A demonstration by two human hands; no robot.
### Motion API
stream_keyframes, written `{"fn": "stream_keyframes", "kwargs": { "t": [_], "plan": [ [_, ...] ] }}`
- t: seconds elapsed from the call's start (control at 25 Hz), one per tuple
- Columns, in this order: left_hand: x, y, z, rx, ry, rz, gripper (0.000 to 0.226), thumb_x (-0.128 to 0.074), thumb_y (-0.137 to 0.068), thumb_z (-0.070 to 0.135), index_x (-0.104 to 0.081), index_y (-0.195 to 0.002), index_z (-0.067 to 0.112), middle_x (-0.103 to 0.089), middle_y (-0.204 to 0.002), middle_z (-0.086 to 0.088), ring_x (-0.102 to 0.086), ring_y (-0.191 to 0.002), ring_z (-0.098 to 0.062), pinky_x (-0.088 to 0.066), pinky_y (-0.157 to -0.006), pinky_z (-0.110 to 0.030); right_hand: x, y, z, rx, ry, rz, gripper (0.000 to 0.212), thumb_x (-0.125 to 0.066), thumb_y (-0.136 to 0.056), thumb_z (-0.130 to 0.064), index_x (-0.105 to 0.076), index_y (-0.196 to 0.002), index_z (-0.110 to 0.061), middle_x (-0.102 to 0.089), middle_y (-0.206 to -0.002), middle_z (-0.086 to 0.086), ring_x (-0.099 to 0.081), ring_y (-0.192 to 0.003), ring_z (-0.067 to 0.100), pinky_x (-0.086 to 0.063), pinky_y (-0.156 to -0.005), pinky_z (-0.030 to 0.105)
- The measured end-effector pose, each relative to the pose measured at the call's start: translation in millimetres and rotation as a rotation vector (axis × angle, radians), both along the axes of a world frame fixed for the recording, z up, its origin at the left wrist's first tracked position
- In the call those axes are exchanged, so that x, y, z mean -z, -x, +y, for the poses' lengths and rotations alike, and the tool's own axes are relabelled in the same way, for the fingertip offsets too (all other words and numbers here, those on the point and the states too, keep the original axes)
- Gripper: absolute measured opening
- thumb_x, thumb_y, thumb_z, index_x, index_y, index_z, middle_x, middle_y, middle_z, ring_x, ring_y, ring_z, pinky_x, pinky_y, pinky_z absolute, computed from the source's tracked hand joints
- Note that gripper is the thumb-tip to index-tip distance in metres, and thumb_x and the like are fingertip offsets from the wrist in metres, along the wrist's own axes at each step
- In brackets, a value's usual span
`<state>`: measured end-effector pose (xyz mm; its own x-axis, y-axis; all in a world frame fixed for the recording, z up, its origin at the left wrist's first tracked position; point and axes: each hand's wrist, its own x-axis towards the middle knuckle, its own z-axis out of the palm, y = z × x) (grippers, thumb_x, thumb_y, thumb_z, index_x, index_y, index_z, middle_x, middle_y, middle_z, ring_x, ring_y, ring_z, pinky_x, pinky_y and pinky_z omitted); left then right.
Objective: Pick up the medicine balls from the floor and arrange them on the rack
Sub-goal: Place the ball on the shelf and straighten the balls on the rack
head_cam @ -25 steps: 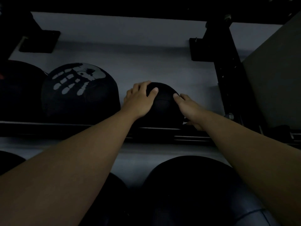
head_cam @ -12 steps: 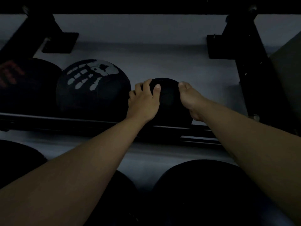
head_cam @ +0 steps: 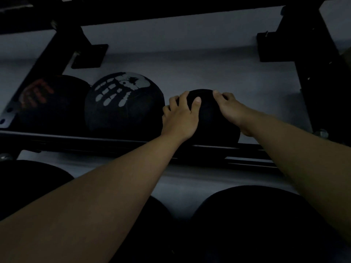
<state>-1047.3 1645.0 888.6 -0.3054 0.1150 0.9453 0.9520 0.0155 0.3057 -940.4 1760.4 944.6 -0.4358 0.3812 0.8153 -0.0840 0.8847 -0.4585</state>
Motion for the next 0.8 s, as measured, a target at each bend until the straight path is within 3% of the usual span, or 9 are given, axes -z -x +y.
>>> {"fn": "stream_keyframes", "kwargs": {
  "t": [0.16, 0.32, 0.6, 0.68, 0.8],
  "plan": [
    [-2.9, 1.0, -6.2, 0.002, 0.036, 0.023, 0.066, -0.028, -0.106, 0.060, -0.024, -0.164, 0.029, -0.020, -0.170, -0.007, -0.019, -0.155, -0.033, -0.020, -0.125, -0.050, -6.0, -13.4, -5.7, 0.082, -0.082, -0.101, 0.089, -0.027, -0.096, -0.075, -0.015, -0.165, -0.022, -0.022, -0.172, 0.007, -0.030, -0.153, 0.031, -0.028, -0.117, 0.045],
    [-10.3, 1.8, -16.2, -0.011, 0.082, 0.044, 0.064, -0.032, -0.105, 0.060, -0.028, -0.162, 0.029, -0.026, -0.166, -0.008, -0.021, -0.153, -0.033, -0.025, -0.123, -0.049, -9.8, -15.0, -6.3, 0.155, -0.171, -0.083, 0.086, -0.029, -0.098, -0.070, -0.027, -0.162, -0.012, -0.032, -0.167, 0.013, -0.037, -0.149, 0.032, -0.030, -0.123, 0.044],
    [-21.0, 7.3, -41.5, -0.060, 0.166, 0.102, 0.062, -0.037, -0.106, 0.055, -0.032, -0.160, 0.024, -0.033, -0.164, -0.011, -0.029, -0.152, -0.031, -0.029, -0.123, -0.045, -12.0, -9.2, -19.2, 0.214, -0.314, 0.002, 0.066, -0.037, -0.102, -0.056, -0.038, -0.158, -0.021, -0.037, -0.165, 0.011, -0.038, -0.148, 0.033, -0.031, -0.116, 0.036],
    [-23.0, 12.5, -56.2, -0.104, 0.138, 0.137, 0.057, -0.040, -0.107, 0.050, -0.039, -0.156, 0.021, -0.039, -0.160, -0.011, -0.036, -0.148, -0.029, -0.032, -0.122, -0.044, -11.9, -4.8, -30.6, 0.247, -0.351, 0.012, 0.061, -0.042, -0.099, -0.057, -0.047, -0.152, -0.026, -0.044, -0.160, 0.011, -0.044, -0.142, 0.036, -0.035, -0.115, 0.038],
    [-26.6, 28.6, -88.8, -0.188, 0.062, 0.229, 0.047, -0.044, -0.108, 0.040, -0.051, -0.149, 0.017, -0.049, -0.153, -0.010, -0.047, -0.139, -0.027, -0.036, -0.119, -0.042, -9.4, 8.2, -57.0, 0.294, -0.402, 0.006, 0.058, -0.045, -0.095, -0.059, -0.053, -0.146, -0.032, -0.044, -0.159, 0.013, -0.042, -0.143, 0.040, -0.033, -0.119, 0.051]
  ]
}}
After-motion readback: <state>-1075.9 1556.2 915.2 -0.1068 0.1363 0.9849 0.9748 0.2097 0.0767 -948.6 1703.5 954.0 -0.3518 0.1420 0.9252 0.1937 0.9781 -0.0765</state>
